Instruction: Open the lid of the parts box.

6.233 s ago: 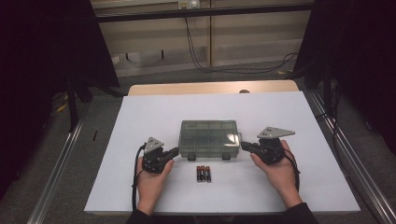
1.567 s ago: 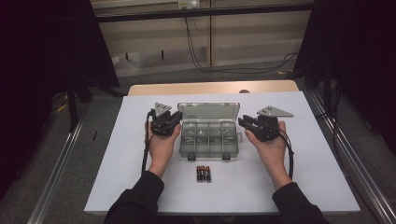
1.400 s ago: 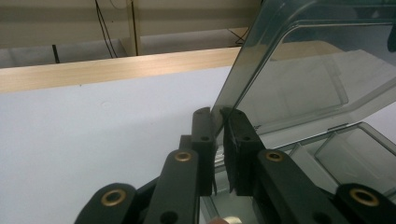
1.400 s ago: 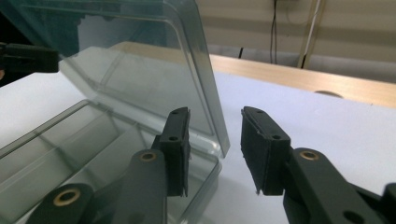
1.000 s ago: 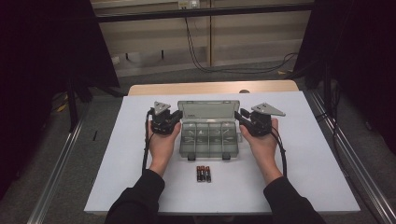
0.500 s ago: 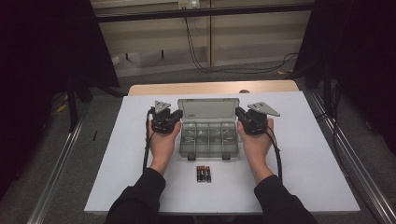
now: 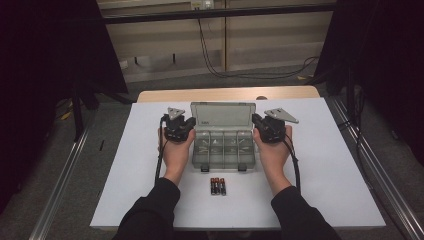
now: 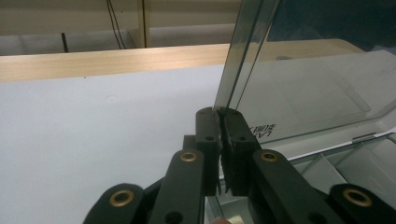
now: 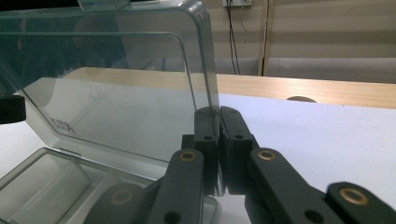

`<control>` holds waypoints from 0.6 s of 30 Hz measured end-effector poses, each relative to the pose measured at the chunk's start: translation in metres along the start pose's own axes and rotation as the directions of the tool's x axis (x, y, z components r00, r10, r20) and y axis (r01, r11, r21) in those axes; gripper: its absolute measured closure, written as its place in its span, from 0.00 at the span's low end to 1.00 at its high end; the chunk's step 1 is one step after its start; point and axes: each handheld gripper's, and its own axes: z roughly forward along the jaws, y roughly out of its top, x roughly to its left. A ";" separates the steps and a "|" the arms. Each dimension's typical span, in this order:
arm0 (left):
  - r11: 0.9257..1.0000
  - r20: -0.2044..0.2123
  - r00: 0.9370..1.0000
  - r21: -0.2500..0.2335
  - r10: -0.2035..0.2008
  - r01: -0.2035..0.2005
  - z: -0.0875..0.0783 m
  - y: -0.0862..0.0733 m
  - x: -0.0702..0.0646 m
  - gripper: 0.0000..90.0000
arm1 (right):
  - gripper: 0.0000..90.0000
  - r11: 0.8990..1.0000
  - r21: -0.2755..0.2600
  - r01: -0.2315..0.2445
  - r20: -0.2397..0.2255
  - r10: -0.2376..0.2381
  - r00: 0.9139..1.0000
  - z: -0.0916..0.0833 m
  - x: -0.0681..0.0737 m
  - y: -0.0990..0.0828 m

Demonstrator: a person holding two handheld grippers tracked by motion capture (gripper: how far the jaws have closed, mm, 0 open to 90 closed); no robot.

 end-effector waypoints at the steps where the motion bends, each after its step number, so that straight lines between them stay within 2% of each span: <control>1: 1.000 -0.003 1.000 -0.001 0.003 -0.003 0.000 0.000 0.000 0.97 | 0.96 1.000 0.001 -0.002 0.003 0.002 1.000 0.000 0.000 0.000; 5: 1.000 -0.012 1.000 0.005 0.006 -0.006 0.001 0.001 -0.001 0.98 | 0.96 1.000 0.003 0.001 -0.007 -0.001 1.000 0.002 -0.001 0.001; 6: 1.000 -0.013 1.000 -0.004 -0.010 0.010 0.002 0.001 -0.002 0.98 | 0.95 1.000 -0.003 -0.011 -0.006 0.011 1.000 0.002 -0.001 0.000; 7: 1.000 -0.008 1.000 0.008 0.001 -0.001 0.002 0.002 -0.001 0.98 | 0.95 1.000 -0.004 -0.016 -0.011 0.016 1.000 0.002 -0.002 -0.001; 10: 1.000 -0.015 1.000 0.007 -0.011 0.011 0.002 0.002 -0.001 0.98 | 0.95 1.000 0.017 -0.024 0.009 0.024 1.000 0.007 -0.001 -0.004; 13: 1.000 -0.013 1.000 0.016 -0.002 0.002 0.002 0.003 -0.001 0.98 | 0.95 0.999 0.041 -0.029 0.014 0.028 1.000 0.011 -0.002 -0.009; 16: 1.000 -0.013 1.000 0.015 -0.007 0.007 0.003 0.004 -0.001 0.98 | 0.94 0.998 0.028 -0.051 0.018 0.050 0.999 0.014 -0.003 -0.008; 18: 1.000 -0.012 1.000 0.016 -0.004 0.004 0.004 0.004 0.000 0.98 | 0.94 0.999 0.025 -0.043 0.023 0.043 0.999 0.015 -0.002 -0.006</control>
